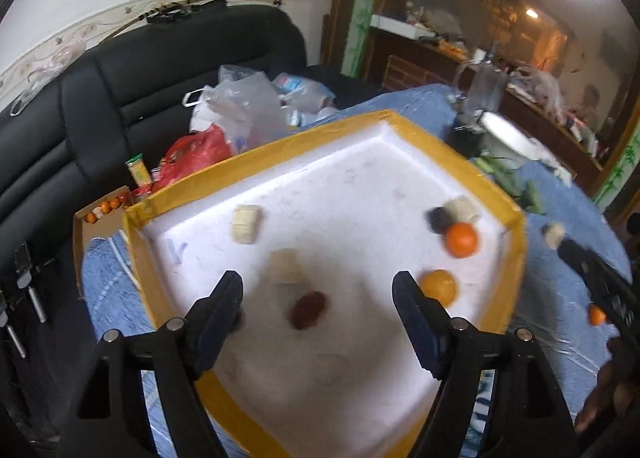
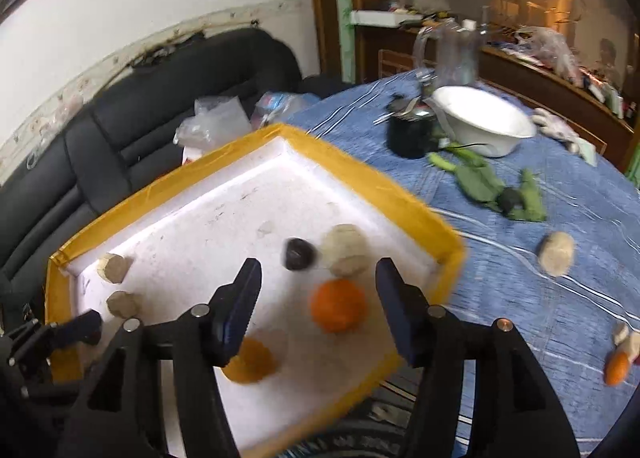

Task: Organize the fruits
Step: 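Open both grippers to drop the plum and date into the tray, then grasp the red tomato with the right gripper while the left grasps a tangerine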

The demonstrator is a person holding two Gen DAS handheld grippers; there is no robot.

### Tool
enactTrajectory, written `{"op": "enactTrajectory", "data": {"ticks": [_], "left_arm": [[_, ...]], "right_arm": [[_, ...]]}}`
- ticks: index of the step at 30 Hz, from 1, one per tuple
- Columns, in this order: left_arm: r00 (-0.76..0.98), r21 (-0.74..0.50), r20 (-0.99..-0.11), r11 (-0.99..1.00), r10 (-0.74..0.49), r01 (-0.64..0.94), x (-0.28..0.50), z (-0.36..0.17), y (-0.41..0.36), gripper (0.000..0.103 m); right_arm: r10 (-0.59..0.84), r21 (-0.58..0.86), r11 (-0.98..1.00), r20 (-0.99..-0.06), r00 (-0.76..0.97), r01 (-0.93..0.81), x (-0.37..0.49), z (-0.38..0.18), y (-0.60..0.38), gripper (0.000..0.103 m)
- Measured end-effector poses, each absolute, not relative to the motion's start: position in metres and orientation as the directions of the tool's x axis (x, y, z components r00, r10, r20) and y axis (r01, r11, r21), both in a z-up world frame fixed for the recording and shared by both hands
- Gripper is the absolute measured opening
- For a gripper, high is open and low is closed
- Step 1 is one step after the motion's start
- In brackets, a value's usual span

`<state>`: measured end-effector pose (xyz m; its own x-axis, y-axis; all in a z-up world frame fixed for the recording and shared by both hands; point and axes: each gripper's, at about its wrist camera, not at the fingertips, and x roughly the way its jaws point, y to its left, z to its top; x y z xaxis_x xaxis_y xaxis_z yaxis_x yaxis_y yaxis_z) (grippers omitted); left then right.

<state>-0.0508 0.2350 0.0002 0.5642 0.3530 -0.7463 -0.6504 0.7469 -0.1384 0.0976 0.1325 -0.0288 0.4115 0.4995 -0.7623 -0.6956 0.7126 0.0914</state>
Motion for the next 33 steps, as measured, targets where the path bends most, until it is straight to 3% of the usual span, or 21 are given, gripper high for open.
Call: {"op": "enactTrajectory", "data": {"ticks": [9, 18, 24, 31, 33], "left_arm": [[0.633, -0.071, -0.744, 0.916, 0.216, -0.395, 0.004, 0.000, 0.133, 0.077], [0.618, 0.028, -0.780, 0.993, 0.094, -0.116, 0.074, -0.022, 0.016, 0.077], [0.621, 0.039, -0.781, 0.998, 0.058, -0.045, 0.109, -0.029, -0.026, 0.077], [0.624, 0.009, -0.781, 1.000, 0.014, -0.012, 0.140, -0.037, -0.055, 0.078], [0.629, 0.003, -0.777, 1.000, 0.000, 0.005, 0.145, -0.038, -0.064, 0.078]], "right_arm": [[0.409, 0.099, 0.856, -0.731, 0.546, -0.508, 0.107, -0.002, -0.016, 0.069], [0.090, 0.035, 0.994, -0.796, 0.599, -0.103, 0.153, -0.032, -0.211, 0.068], [0.075, 0.019, 0.994, -0.811, 0.580, -0.103, 0.185, -0.048, -0.224, 0.068], [0.073, -0.005, 0.991, -0.825, 0.561, -0.136, 0.225, -0.061, -0.204, 0.037], [0.071, -0.014, 0.989, -0.826, 0.560, -0.145, 0.229, -0.062, -0.202, 0.033]]}}
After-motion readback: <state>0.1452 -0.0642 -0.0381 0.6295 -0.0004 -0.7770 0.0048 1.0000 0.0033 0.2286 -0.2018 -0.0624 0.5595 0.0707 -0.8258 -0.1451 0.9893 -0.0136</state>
